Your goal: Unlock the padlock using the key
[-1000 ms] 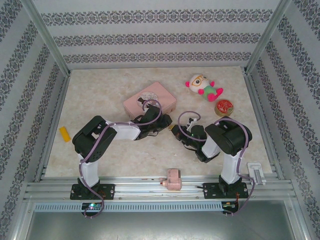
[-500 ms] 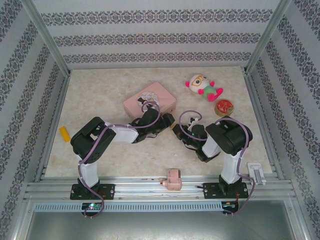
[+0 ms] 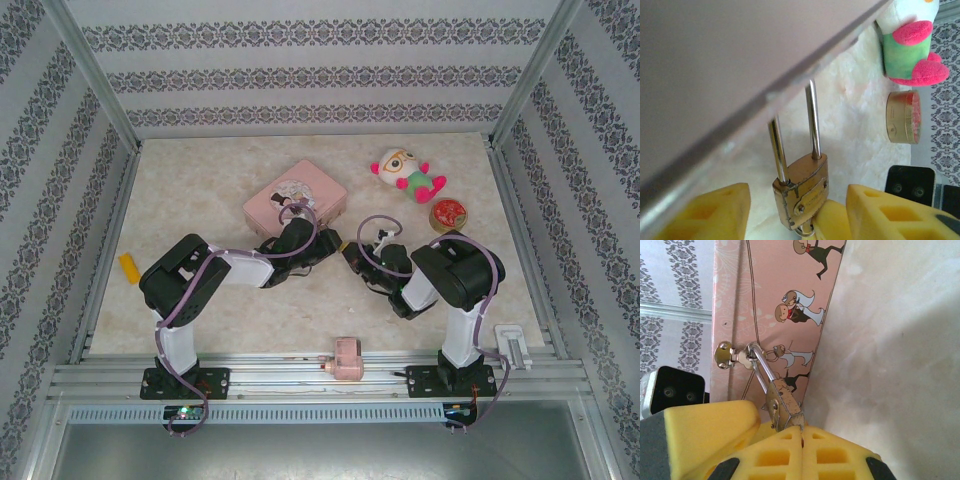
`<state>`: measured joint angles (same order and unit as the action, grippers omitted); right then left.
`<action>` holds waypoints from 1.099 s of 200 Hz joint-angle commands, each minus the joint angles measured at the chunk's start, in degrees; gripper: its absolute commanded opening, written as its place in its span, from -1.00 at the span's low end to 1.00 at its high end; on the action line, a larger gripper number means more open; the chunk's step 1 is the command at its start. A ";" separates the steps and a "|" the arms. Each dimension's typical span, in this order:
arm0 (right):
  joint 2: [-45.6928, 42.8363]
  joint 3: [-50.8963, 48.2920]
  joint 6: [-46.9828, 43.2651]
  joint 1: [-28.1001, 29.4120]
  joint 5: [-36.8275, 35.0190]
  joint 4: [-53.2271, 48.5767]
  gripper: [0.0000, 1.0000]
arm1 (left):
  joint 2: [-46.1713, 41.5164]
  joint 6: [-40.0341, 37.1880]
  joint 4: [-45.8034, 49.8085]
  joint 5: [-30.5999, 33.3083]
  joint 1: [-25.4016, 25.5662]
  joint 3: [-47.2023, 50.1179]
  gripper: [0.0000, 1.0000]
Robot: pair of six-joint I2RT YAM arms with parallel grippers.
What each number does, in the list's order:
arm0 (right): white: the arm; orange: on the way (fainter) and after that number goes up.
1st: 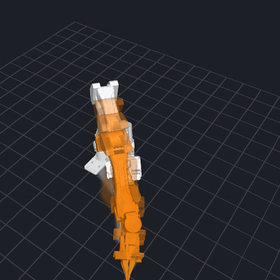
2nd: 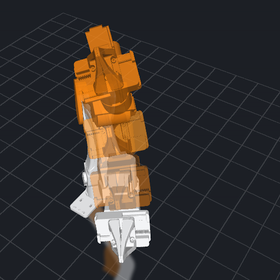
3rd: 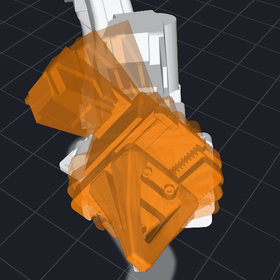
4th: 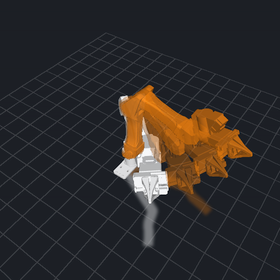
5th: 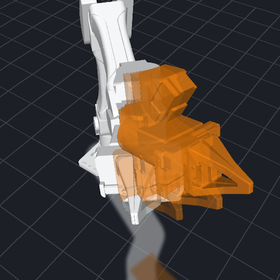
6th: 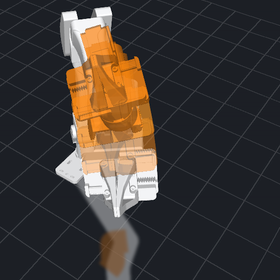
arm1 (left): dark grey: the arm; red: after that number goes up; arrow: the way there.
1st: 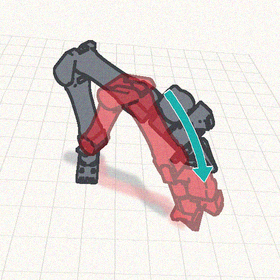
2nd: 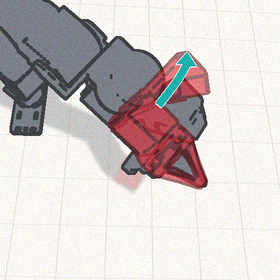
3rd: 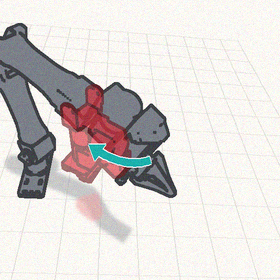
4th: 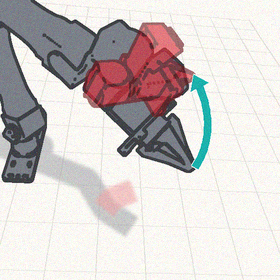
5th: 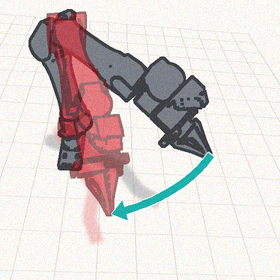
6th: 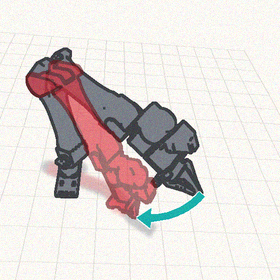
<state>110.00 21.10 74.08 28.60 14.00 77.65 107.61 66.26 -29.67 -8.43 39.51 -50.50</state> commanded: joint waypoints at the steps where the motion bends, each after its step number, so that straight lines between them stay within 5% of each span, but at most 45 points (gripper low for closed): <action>1: -0.12 1.48 1.10 -0.56 -0.29 1.72 -1.00 | 1.25 -0.91 -4.08 -0.71 -0.75 -0.03 -0.04; 138: 1.00 2.62 1.57 -0.56 0.28 1.72 -1.00 | 3.47 -7.01 -10.82 3.33 -1.01 -1.64 -0.25; 220: 0.67 3.08 1.99 -0.56 -0.03 1.72 -1.00 | 3.51 -7.13 -13.07 0.63 -1.01 -0.26 -0.96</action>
<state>111.04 22.90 75.59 28.23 14.04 76.47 110.91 60.82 -36.64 -6.07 39.00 -50.85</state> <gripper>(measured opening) 0.051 0.145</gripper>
